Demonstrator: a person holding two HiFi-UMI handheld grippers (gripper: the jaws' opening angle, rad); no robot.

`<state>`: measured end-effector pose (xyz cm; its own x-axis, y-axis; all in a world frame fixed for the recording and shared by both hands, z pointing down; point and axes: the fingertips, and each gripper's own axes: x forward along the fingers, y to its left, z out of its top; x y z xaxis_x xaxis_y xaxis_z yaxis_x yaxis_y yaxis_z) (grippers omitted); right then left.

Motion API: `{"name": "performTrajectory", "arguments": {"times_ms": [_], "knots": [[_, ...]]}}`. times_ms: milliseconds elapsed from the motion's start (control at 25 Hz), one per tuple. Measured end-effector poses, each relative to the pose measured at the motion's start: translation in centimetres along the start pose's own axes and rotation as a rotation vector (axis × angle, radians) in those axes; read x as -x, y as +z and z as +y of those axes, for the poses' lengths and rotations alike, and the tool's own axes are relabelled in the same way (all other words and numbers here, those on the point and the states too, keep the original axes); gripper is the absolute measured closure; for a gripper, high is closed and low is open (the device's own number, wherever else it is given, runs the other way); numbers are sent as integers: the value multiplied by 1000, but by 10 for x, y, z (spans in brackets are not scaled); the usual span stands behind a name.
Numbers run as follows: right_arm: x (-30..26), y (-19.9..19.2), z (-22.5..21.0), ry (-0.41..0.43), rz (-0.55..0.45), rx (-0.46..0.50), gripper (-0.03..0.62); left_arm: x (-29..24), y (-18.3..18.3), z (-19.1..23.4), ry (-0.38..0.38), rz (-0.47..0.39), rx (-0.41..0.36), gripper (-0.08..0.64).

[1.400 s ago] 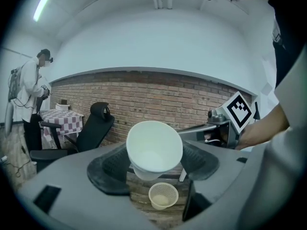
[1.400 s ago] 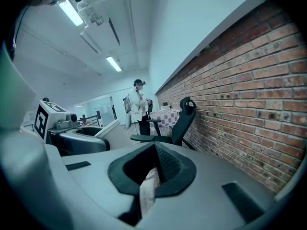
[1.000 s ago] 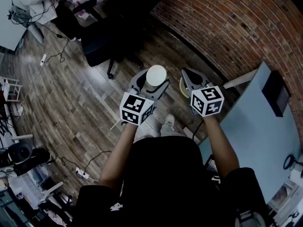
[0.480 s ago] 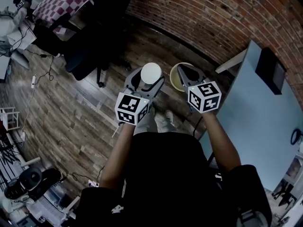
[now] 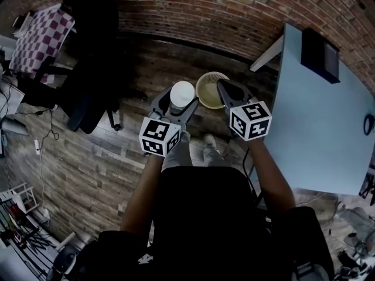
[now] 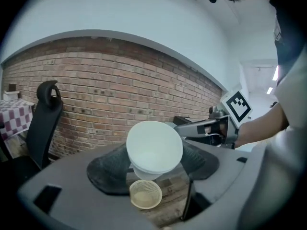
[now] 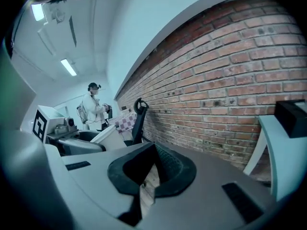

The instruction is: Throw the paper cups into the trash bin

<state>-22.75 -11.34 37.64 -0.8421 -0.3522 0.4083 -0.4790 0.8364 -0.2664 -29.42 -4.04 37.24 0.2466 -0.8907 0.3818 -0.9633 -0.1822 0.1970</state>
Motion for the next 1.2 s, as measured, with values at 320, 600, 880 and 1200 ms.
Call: {"name": "performTrajectory", "arguments": {"times_ms": [320,600,880,1200], "knots": [[2,-19,-39,-153,14,-82,597,-45,-17,10,-154,94,-28,232],[18,-46,-69,-331,36,-185,597,-85,-38,11,-307,185,-47,232],[13,-82,-97,-439,50,-283,597,-133,-76,2,-438,277,-83,232],[-5,-147,-121,-473,70,-372,597,-183,-154,-15,-525,371,-93,232]]}}
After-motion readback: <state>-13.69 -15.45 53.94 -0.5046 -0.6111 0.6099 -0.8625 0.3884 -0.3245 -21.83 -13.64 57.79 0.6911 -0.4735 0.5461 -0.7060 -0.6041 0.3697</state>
